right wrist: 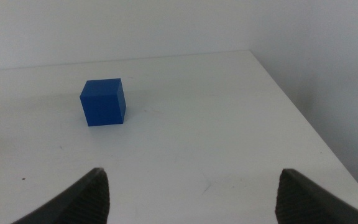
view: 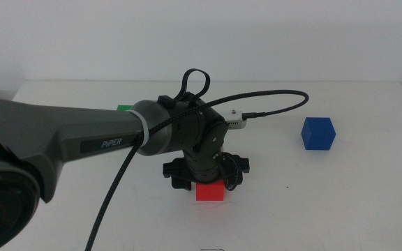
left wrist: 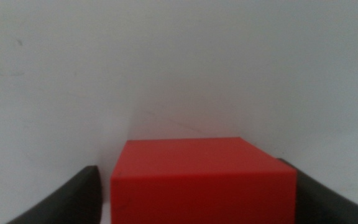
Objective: Stack red cubes first, then green, then blue cubes in a specific spot.
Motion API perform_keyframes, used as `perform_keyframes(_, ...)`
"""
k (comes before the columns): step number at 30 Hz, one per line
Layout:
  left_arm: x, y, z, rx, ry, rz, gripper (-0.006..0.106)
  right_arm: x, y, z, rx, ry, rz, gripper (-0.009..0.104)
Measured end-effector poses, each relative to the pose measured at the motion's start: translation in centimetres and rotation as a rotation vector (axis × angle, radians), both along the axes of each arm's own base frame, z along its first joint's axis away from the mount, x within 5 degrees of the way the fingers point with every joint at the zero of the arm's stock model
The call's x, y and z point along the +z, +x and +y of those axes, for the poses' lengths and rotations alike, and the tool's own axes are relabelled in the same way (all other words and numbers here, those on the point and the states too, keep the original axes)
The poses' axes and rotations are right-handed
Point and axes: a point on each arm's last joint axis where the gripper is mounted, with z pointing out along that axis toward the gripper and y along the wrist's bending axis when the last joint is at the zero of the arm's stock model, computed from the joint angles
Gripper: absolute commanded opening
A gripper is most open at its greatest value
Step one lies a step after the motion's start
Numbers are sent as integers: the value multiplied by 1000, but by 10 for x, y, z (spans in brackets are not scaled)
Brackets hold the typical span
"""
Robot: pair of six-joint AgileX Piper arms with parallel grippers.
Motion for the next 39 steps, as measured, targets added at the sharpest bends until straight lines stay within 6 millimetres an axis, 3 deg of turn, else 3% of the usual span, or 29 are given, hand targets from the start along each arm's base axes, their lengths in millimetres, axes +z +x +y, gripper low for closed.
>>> perform_keyframes(4,3,-1,0,1,-3,-2,94,0,0,0,0,0,0,70)
perform_keyframes(10,25,-2,3,-9,-21,-48,94,0,0,0,0,0,0,70)
perform_keyframes(18,79,-7,16,-36,-5,-166,94,0,0,0,0,0,0,70)
perform_keyframes(24,135,-4,35,-29,84,-288,94,0,0,0,0,0,0,70)
perform_keyframes(29,162,12,70,22,168,-297,94,0,0,0,0,0,0,70)
perform_keyframes(39,162,55,161,33,149,-207,94,0,0,0,0,0,0,70)
